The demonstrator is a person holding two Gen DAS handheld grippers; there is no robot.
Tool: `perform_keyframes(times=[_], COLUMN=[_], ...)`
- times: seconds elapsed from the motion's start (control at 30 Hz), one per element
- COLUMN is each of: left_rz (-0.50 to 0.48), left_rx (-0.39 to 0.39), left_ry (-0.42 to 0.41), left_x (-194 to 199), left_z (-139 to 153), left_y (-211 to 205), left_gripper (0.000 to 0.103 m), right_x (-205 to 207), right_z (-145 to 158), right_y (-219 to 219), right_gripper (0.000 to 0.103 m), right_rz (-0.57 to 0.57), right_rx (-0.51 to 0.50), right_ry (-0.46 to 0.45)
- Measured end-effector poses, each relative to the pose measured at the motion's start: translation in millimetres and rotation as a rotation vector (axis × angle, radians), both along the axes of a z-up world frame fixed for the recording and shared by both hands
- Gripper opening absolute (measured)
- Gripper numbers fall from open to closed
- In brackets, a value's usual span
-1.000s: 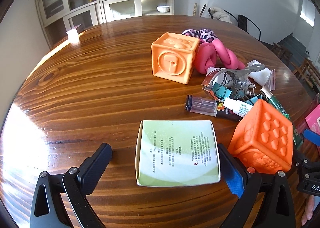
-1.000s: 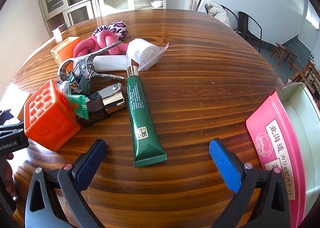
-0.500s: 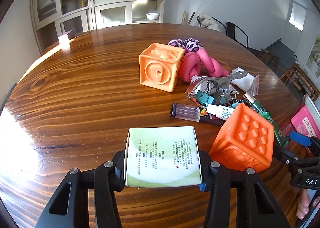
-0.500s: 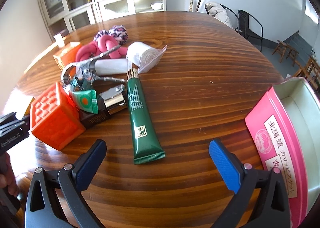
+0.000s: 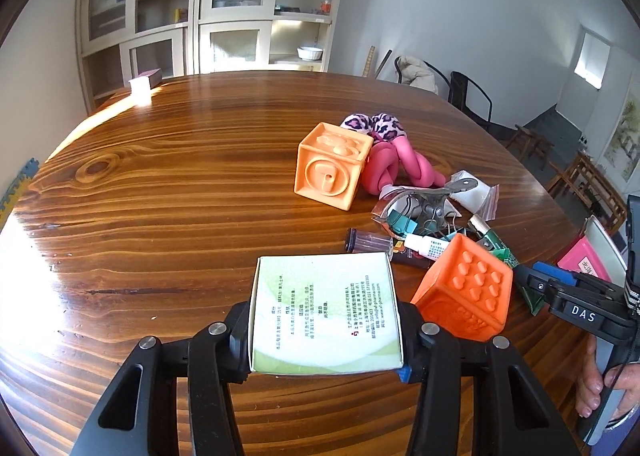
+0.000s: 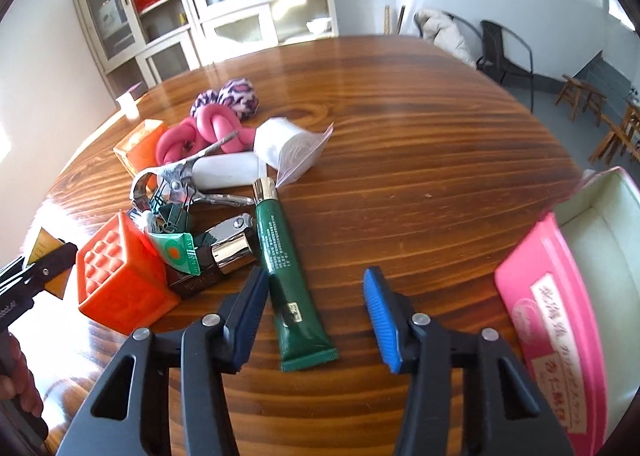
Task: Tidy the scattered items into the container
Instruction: 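Grasp the green tube with the right gripper while the left gripper holds the box, then carry box and tube over the pink tin and open both grippers to drop them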
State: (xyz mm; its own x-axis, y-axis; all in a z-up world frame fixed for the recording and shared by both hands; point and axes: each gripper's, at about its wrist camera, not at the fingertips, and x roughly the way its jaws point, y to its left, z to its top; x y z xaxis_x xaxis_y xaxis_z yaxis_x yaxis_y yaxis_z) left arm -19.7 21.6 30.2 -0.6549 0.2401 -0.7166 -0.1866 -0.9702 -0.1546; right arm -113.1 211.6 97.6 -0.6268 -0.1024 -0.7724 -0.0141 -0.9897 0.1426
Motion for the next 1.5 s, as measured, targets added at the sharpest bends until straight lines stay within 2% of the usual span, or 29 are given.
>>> perform_keyframes(times=[0.3,0.37,0.53,0.7,0.97,1.27,1.4,1.5], left_rz=[-0.012,-0.014,-0.017,-0.022,-0.03,-0.049,-0.061,-0.072], left_rx=[0.006,0.005,-0.001,0.0,0.016,-0.01,-0.022,-0.023], left_ry=[-0.014,-0.018,-0.025,-0.011,0.027,0.08,0.111,0.113], left_x=[2,2,2,6,15,30,37,41], left_z=[-1,-1,-4,1,12,21,27,26], left_y=[4,4,6,7,9,23,32,36], left_gripper=[0.052,0.052,0.053,0.052,0.053,0.053,0.053,0.053], right_x=[-26,-31,-26,-14,28,61,83,101], right_z=[-2,-4,-2,2,37,43,50,61], right_y=[-26,-27,-31,-30,-9,15,26,35], right_gripper=[0.052,0.047,0.022,0.021,0.021,0.021,0.021,0.021], right_rz=[0.055,0.052,0.078,0.074,0.016,-0.083,-0.129,-0.17], right_rx=[0.109,0.121,0.138,0.11,-0.021,-0.119,-0.141,-0.112], right_ry=[-0.008,-0.011,0.011,0.039,0.191,0.249,0.282,0.319])
